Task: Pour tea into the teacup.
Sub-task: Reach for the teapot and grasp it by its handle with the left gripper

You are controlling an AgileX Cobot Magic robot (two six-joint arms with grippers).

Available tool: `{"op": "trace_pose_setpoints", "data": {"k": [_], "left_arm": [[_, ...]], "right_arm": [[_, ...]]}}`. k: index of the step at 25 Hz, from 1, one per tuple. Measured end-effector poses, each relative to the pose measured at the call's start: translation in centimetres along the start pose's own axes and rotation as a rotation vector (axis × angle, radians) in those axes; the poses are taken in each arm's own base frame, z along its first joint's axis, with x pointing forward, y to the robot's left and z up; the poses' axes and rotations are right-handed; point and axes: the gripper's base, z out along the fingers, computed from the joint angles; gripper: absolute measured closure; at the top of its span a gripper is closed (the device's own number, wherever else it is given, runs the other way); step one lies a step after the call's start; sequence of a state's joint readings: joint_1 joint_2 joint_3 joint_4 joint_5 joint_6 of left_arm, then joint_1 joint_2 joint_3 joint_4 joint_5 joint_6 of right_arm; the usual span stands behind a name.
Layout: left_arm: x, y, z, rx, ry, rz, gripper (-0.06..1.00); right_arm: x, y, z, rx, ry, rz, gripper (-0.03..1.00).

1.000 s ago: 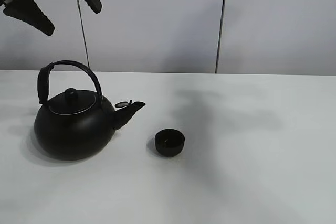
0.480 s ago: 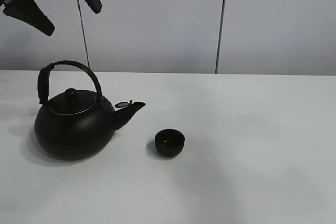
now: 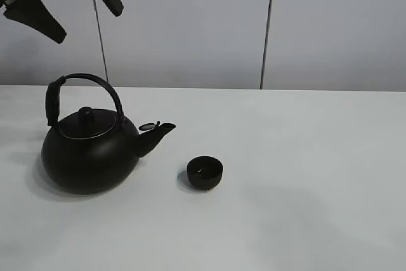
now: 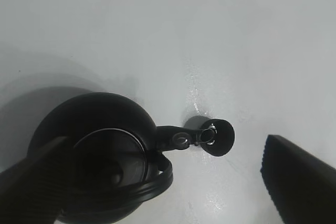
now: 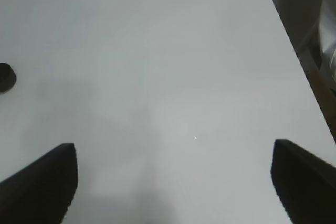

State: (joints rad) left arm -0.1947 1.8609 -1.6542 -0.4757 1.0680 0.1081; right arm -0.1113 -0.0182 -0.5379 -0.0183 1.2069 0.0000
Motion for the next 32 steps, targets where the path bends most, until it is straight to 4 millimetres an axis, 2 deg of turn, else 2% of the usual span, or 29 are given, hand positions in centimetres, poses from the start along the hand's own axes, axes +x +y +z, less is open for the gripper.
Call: {"op": "trace_pose_setpoints", "data": {"k": [13,32], "left_arm": [[-0.1,0.0,0.0,-0.001,-0.013,0.0,0.25],[-0.2,0.0,0.0,-0.003,-0.024,0.0,0.25]], "right_arm": [[0.2,0.1,1.6,-0.007,-0.039,-0.028,0.27],[0.0,0.1,1.7,-0.01,-0.055,-0.026,0.27]]}}
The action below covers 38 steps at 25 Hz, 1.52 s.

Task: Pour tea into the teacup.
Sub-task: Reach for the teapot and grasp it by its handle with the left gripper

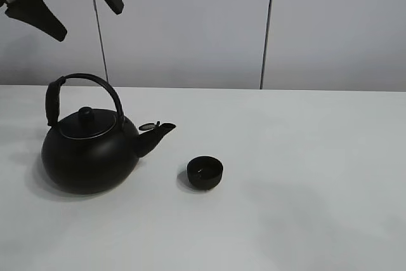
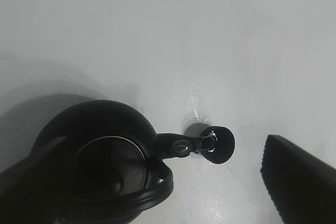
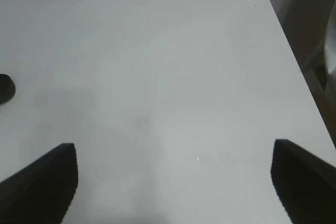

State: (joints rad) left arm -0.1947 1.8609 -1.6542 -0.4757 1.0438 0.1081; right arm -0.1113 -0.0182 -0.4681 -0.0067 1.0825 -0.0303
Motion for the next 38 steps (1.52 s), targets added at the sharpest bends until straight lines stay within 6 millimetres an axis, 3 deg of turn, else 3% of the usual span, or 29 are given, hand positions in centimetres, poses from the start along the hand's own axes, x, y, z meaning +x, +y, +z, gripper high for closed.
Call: {"op": "trace_pose_setpoints", "data": {"k": [8,13,15,18,21,23,27,33,38], "left_arm": [[0.0,0.0,0.0,-0.004,0.002,0.003,0.25],[-0.1,0.6,-0.4,-0.037,-0.012,0.091,0.25],[-0.4,0.2,-1.6,-0.086,-0.073,0.173,0.25],[-0.7,-2.0,-4.8,-0.168,-0.233,0.333,0.25],[0.2,-3.7,-7.0,-0.231,-0.375,0.446,0.25],[1.9,-3.3,-6.2,-0.247,-0.428,0.463,0.25],[6.3,-0.2,-2.8,-0.298,-0.579,0.46,0.25],[13.8,3.0,-2.0,-0.368,-0.998,0.478,0.25],[18.8,4.9,-0.2,-0.315,-0.979,0.388,0.25]], "right_arm": [[0.0,0.0,0.0,0.0,0.0,0.0,0.27],[0.0,0.0,0.0,0.0,-0.001,0.0,0.27],[0.0,0.0,0.0,0.0,-0.002,0.0,0.27],[0.0,0.0,0.0,0.0,-0.002,0.0,0.27],[0.0,0.0,0.0,0.0,-0.002,-0.001,0.27],[0.0,0.0,0.0,0.0,-0.002,0.0,0.27],[0.0,0.0,0.0,0.0,-0.002,0.0,0.27],[0.0,0.0,0.0,0.0,-0.002,0.0,0.27],[0.0,0.0,0.0,0.0,-0.002,0.0,0.27]]}}
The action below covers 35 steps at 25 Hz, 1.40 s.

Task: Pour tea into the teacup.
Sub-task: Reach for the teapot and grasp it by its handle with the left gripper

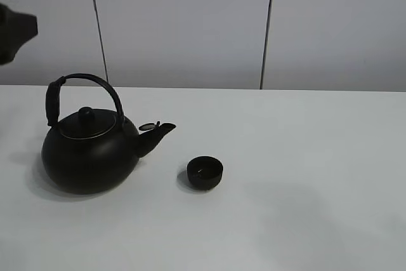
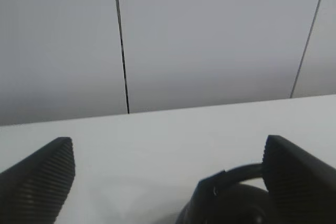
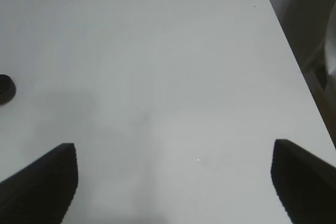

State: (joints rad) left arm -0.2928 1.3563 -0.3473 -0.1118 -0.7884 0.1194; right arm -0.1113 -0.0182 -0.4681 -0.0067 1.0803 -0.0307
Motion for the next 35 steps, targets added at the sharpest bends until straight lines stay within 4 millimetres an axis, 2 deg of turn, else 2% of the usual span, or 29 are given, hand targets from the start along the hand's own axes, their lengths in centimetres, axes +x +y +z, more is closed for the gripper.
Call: {"op": "trace_pose_setpoints", "data": {"k": [4,9,14,18,24,28,35], "left_arm": [[1.6,-0.2,-1.1,0.021,0.043,-0.028,0.25],[2.5,-0.7,-1.5,0.083,0.076,0.025,0.25],[4.9,-1.0,-0.4,0.098,0.15,0.036,0.25],[5.8,-1.1,0.4,0.096,0.095,0.031,0.25],[7.7,-1.2,1.3,0.097,0.117,0.031,0.25],[8.0,-1.3,2.3,0.098,0.12,0.031,0.25],[7.3,-1.4,3.3,0.092,0.081,0.028,0.26]], "right_arm": [[0.0,0.0,0.0,0.0,0.001,0.0,0.27],[0.0,0.0,0.0,-0.001,0.0,0.0,0.27],[0.0,0.0,0.0,-0.001,0.0,0.0,0.27],[0.0,0.0,0.0,-0.001,0.0,0.0,0.27],[0.0,0.0,0.0,-0.001,0.0,0.0,0.27],[0.0,0.0,0.0,-0.001,0.0,0.0,0.27],[0.0,0.0,0.0,-0.001,0.0,0.0,0.27]]}}
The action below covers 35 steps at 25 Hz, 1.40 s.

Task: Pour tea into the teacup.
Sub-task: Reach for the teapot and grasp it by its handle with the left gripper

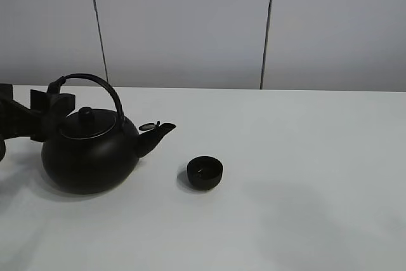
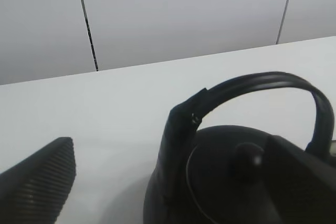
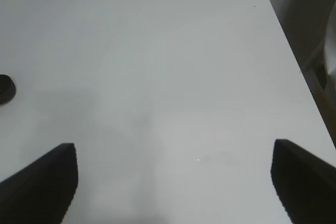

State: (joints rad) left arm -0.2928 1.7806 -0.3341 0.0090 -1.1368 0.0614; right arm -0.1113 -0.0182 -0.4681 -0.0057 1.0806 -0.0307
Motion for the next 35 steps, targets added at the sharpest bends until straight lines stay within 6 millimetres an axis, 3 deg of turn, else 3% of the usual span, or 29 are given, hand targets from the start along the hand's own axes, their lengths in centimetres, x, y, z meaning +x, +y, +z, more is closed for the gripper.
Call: {"op": "trace_pose_setpoints", "data": {"k": [30,35], "left_arm": [[0.3,1.5,1.5,-0.043,0.11,-0.019,0.26],[0.0,1.4,2.5,-0.026,0.104,-0.017,0.26]], "right_arm": [[0.0,0.0,0.0,-0.005,0.0,0.003,0.27],[0.0,0.0,0.0,-0.005,0.0,0.003,0.27]]}}
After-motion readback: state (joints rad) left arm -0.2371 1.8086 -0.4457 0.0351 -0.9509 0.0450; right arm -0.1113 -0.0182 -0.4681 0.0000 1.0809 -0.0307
